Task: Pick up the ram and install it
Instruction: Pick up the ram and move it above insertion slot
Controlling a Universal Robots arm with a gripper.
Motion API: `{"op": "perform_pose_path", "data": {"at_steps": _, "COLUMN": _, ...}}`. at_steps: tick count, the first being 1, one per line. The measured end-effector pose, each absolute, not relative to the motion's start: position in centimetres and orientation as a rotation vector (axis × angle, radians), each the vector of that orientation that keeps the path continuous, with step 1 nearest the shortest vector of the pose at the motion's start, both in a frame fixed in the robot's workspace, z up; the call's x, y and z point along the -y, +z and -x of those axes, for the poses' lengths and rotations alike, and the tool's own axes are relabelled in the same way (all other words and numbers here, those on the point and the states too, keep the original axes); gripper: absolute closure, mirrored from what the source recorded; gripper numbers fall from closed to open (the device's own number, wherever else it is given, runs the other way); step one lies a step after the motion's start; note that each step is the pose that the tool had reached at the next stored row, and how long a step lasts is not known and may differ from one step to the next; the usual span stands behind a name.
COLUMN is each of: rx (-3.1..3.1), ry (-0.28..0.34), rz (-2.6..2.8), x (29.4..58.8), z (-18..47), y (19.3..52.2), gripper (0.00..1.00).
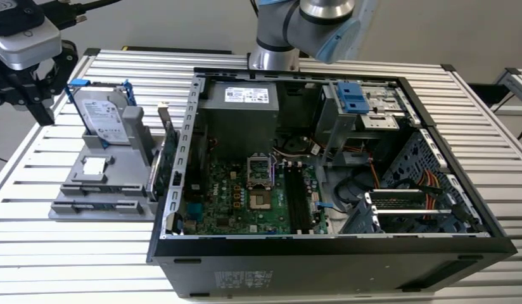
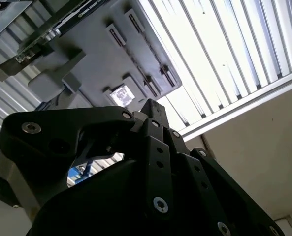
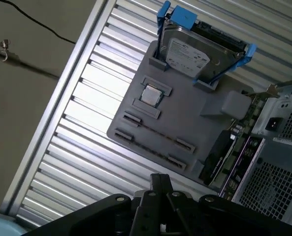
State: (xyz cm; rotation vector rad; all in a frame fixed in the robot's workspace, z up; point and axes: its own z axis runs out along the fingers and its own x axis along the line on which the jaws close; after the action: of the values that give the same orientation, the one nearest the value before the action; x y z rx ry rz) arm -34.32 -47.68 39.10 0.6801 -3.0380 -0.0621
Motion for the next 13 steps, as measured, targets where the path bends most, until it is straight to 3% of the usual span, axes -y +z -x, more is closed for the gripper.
{"op": "perform_pose_path", "data": {"at_steps": 13, "rx": 3.019, "ry": -0.061, "rz": -0.757, "x": 47.68, "z": 34.32, "y": 39.10, "gripper": 1.00}}
